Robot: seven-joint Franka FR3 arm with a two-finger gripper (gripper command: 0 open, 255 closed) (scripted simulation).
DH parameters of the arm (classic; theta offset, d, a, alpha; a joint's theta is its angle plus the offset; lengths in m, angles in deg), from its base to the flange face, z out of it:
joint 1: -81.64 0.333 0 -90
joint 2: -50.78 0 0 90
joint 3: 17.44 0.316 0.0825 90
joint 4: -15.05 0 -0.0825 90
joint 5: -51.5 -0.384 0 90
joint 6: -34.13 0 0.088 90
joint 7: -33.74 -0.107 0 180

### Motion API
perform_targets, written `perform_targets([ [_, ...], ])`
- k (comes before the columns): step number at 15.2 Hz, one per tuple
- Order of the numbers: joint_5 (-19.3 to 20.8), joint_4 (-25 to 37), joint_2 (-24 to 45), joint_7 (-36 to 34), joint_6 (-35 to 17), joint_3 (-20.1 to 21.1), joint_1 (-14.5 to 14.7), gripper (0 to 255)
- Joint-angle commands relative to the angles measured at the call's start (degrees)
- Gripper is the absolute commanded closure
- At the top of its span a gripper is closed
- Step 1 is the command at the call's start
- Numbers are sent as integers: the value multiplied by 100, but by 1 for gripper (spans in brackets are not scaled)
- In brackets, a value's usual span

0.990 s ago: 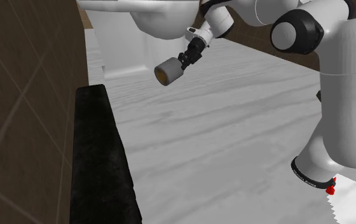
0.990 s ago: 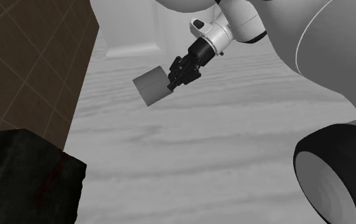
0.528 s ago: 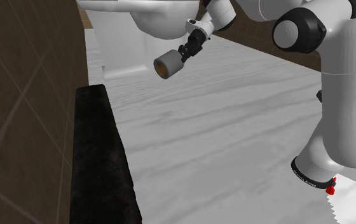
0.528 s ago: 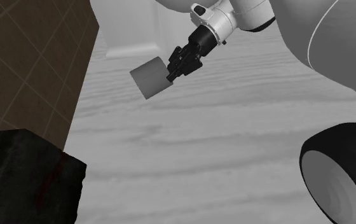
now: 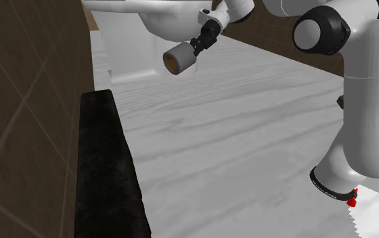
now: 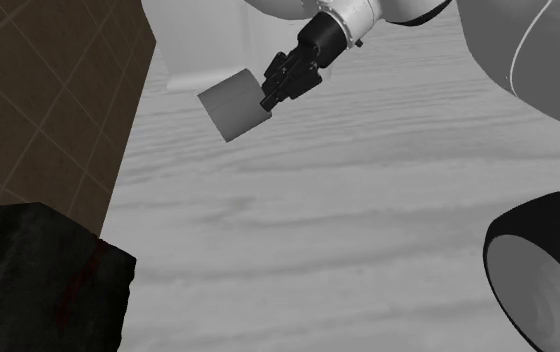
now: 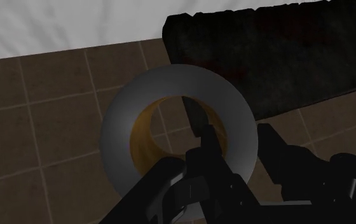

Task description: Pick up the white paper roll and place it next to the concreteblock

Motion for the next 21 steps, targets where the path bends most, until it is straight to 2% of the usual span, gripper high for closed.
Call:
perform_targets([
  [1,-42,152,14,-109,86,4,-47,255],
  [11,-299,943,84,-737,487,51,-270,255],
  [19,-639,1786,277,-1335,831,135,-555,255],
  [20,-646,1802,281,-1345,837,138,-561,255],
  [21,-468,1362,-18,-1256,671,97,-312,255],
])
